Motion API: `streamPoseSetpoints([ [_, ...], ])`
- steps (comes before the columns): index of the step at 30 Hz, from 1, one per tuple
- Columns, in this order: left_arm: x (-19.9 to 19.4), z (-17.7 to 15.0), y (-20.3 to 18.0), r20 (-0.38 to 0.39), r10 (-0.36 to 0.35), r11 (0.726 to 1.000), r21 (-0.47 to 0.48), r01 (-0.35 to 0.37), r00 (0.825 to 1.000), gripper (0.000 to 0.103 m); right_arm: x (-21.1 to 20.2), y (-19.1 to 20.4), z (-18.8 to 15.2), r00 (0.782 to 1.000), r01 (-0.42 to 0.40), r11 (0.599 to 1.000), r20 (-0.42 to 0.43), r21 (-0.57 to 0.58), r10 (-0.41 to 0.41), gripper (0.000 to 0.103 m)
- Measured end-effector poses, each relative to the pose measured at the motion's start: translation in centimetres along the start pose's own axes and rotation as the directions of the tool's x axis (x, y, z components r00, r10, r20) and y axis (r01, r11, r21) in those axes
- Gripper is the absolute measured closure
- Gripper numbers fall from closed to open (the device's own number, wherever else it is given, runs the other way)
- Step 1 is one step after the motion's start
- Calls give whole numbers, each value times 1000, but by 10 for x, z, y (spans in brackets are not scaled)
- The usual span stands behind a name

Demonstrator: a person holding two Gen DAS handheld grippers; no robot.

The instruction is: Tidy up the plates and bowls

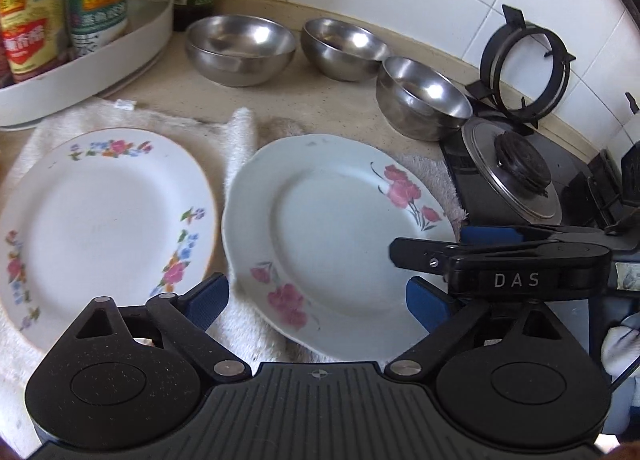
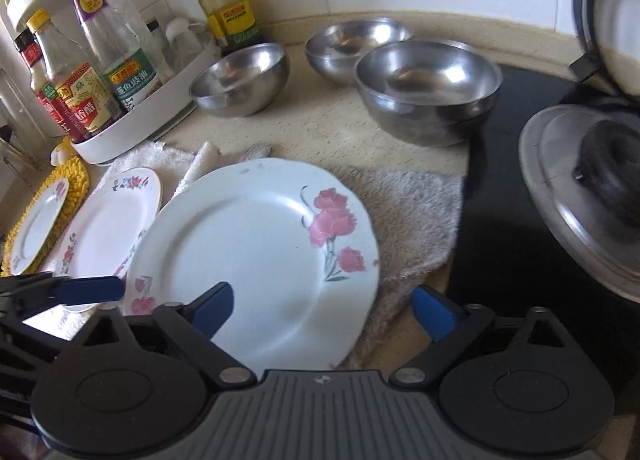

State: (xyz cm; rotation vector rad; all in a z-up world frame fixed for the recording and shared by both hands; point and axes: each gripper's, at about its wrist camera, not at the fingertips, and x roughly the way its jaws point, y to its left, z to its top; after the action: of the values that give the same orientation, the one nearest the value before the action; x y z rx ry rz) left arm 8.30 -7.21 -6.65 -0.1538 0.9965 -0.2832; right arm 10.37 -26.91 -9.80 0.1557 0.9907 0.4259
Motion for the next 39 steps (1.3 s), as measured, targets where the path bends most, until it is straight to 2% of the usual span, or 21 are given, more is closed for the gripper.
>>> streamPoseSetpoints([
  [3, 9, 7, 3, -16, -29, 1000, 5, 29, 999, 4, 2, -3, 4, 1000, 5, 1000, 7, -16, -5, 10],
  [6, 14, 13, 6, -38, -46, 999, 24, 47, 998, 4, -2, -5, 9, 1000, -19, 1000, -17, -14, 19, 18],
  [10, 21, 15, 9, -57, -72, 995, 70, 76, 996, 5, -1, -9, 14, 997, -68, 997, -29, -40, 67, 18],
  [13, 28, 21, 5, -67, -69, 992, 103, 76, 995, 1, -1, -10, 19, 995, -93, 995, -46, -43, 91, 18],
  [16, 29, 22, 5, -81, -59, 990, 122, 69, 995, 2, -7, -17, 22, 994, -95, 994, -66, -56, 92, 22],
  [20, 27, 24, 11, -82, -74, 993, 83, 81, 994, 5, -30, -18, 31, 997, -70, 991, 12, -112, 72, 22],
  [22, 29, 26, 9, -84, -73, 994, 74, 79, 994, 3, -22, -15, 38, 994, -104, 984, 22, -143, 108, 22],
  [25, 29, 25, 7, -80, -60, 995, 79, 67, 995, 3, 10, -16, 40, 988, -149, 984, -65, -103, 143, 22],
  [28, 28, 25, 8, -72, -65, 996, 63, 69, 995, 3, 13, -13, 33, 982, -183, 977, -63, -104, 178, 19],
  [31, 29, 24, 3, -67, -47, 995, 79, 53, 997, 2, 10, -17, 32, 978, -199, 978, -68, -61, 195, 19],
  [34, 23, 23, 1, -56, -61, 994, 86, 66, 997, 2, 0, -23, 30, 974, -219, 976, -71, -17, 217, 19],
  [39, 18, 22, -3, -53, -82, 991, 103, 87, 995, 2, -15, -22, 24, 976, -211, 977, -58, -28, 209, 19],
])
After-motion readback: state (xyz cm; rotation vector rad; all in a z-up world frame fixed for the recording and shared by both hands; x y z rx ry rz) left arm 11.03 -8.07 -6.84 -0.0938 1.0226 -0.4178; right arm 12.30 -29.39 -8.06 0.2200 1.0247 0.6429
